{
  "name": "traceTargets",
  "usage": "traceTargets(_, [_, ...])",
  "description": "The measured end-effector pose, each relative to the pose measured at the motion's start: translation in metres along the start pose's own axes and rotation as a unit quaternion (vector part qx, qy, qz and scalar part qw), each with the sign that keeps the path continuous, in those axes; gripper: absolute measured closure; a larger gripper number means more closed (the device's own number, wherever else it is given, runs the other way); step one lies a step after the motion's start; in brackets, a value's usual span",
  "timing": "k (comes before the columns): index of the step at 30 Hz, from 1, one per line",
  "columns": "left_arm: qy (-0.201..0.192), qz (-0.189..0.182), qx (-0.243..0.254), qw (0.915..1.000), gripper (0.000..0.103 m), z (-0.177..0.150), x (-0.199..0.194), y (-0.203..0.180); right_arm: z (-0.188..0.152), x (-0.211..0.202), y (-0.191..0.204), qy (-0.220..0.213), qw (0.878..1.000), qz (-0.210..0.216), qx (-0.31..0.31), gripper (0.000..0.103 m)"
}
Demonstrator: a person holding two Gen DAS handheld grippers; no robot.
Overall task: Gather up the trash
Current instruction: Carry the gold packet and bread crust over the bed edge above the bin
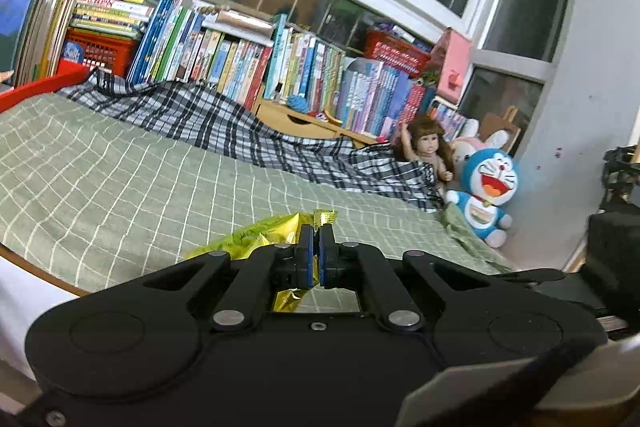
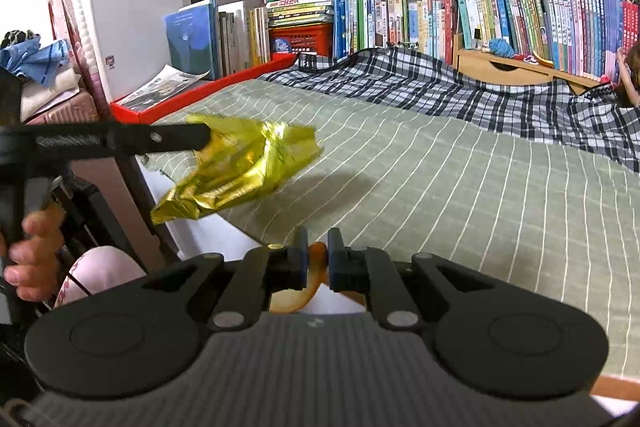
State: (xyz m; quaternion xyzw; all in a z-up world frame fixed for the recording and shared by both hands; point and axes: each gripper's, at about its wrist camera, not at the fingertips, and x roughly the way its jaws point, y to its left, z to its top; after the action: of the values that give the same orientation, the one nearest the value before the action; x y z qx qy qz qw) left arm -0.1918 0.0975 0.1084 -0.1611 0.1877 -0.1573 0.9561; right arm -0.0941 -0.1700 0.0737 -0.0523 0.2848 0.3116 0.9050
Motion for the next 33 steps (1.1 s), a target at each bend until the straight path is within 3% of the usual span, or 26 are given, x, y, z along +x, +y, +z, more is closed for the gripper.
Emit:
traceTargets(6, [-0.006,-0.014,-0.001,0.9999,0.101,0.000,-0.036,-0.008,-0.011,-0.001,0.006,0.004,1.000,0.010,0.001,0.090])
traceTargets(10, [-0.008,0.000,0.017,0.9998,0.101,-0.014,-0.051,-0.006,-0.025,0.008,0.011,0.018,1.000,0.020,0.003,0.090])
traceTargets(18, [0.097,0.045,-0.010,0.9942,0.100,-0.071,-0.030,0.029,-0.072,0.055,0.017,0.080,0.996,0.036,0.019,0.090])
traceTargets(26, [0.208,0.110,-0.014,0.9719,0.099,-0.127,0.032,0.073,-0.111,0.104,0.004,0.135,0.990,0.023,0.046,0.090])
traceTargets(33, [0.292,0.153,-0.004,0.9443,0.097,-0.175,0.092,0.099,-0.138,0.138,0.000,0.168,0.983,0.010,0.075,0.089])
